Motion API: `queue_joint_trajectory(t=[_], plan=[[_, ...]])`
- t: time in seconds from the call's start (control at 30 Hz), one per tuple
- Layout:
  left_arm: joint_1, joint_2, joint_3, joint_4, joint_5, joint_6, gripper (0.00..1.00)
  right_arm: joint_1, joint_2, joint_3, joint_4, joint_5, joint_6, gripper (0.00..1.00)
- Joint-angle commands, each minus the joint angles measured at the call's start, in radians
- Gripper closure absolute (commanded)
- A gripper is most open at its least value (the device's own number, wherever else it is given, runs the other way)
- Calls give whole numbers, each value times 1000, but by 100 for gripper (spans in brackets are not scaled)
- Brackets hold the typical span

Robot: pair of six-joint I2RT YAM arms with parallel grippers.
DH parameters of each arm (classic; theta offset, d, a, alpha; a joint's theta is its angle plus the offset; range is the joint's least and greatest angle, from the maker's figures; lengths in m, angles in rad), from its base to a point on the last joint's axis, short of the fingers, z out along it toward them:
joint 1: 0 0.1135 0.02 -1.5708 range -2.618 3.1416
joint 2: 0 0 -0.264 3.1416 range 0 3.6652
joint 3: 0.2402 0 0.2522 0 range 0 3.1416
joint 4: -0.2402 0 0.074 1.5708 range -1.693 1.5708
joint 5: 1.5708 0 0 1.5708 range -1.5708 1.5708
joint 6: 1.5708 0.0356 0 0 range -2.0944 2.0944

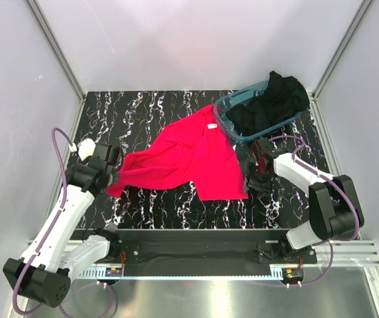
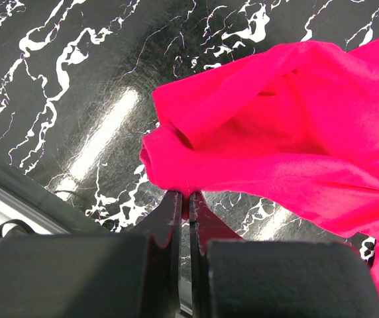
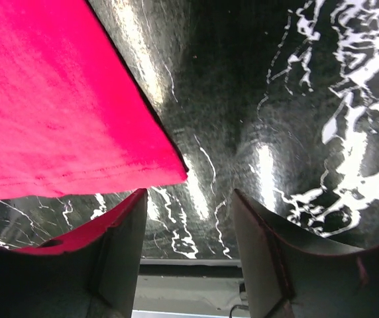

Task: Fold and stack the t-shirts
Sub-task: Flatten the tshirt out

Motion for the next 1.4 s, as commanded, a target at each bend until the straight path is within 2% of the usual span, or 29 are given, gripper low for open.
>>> queue_joint_trajectory(t=[0.0, 0.27, 0.57, 0.7, 0.73, 0.83, 0.9, 1.07, 1.1, 1.3, 1.37], plan=[[6, 5, -7, 35, -3, 8, 100, -3, 11, -22, 84, -16, 22, 40], [8, -1, -6, 27, -5, 7, 100, -4, 87, -19, 132, -53, 47, 52], [11, -11, -17, 26, -6, -2, 100, -4, 84, -52, 138, -65, 67, 60], [14, -8, -15, 26, -5, -6, 100, -3, 115, -42, 159, -78, 64, 76], [14, -6, -15, 29, -5, -6, 100, -4, 117, -36, 164, -85, 67, 85], [14, -8, -6, 37, -5, -2, 100, -4, 98, -14, 190, -119, 68, 95], [19, -6, 23, 41, -8, 1, 100, -3, 48, 17, 193, -130, 73, 98], [80, 8, 153, 75, -37, -4, 100, -3, -78, 292, 219, -169, 70, 100], [91, 17, 208, 111, -35, -1, 100, -3, -81, 388, 236, -179, 67, 100], [186, 94, 426, 143, -54, 19, 100, -1, 15, 731, 356, -326, 99, 100], [228, 115, 514, 156, -66, 45, 100, 2, 38, 779, 463, -392, 120, 100]])
